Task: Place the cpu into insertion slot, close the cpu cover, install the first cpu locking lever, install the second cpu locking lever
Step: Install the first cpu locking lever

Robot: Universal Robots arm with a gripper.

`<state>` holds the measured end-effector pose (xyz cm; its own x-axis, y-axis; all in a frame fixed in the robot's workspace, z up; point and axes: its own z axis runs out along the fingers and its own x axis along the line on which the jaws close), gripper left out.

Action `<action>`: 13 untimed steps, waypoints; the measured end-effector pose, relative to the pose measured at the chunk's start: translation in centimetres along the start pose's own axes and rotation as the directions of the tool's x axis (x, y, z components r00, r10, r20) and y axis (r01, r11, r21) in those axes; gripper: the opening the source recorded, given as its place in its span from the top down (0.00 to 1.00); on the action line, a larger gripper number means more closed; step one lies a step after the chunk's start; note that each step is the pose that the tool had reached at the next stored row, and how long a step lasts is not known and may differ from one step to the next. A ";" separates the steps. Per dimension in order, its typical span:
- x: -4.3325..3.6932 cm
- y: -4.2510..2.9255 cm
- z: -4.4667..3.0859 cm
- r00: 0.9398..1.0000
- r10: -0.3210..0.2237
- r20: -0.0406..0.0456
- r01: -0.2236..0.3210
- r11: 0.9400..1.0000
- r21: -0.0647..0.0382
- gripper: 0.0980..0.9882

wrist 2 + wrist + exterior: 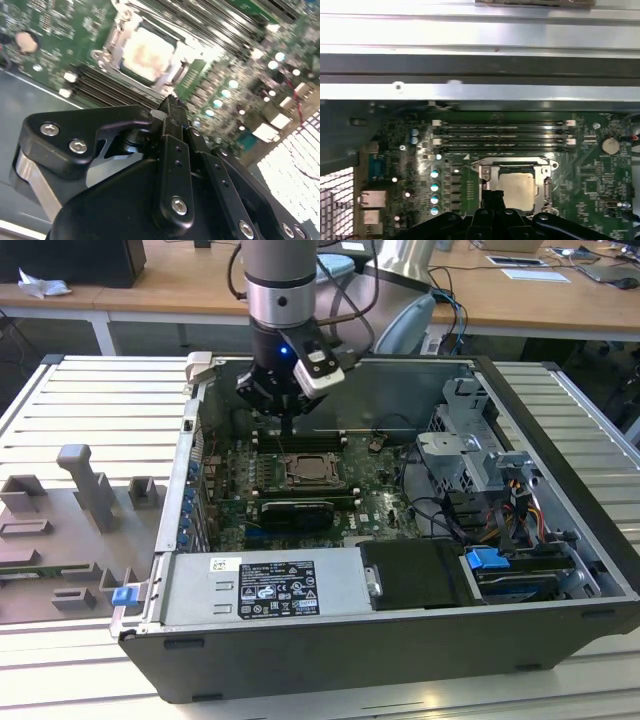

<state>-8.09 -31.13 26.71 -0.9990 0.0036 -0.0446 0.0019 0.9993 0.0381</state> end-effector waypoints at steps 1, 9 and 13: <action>0.64 0.00 -0.03 1.000 0.000 0.000 0.000 1.000 0.000 0.99; 3.19 0.40 0.23 1.000 -0.003 0.000 0.003 1.000 0.000 0.99; 3.30 1.84 0.59 1.000 -0.013 0.000 0.013 1.000 -0.001 0.99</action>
<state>-11.36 -29.26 26.04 -0.9990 -0.0091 -0.0445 -0.0108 0.9992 0.0380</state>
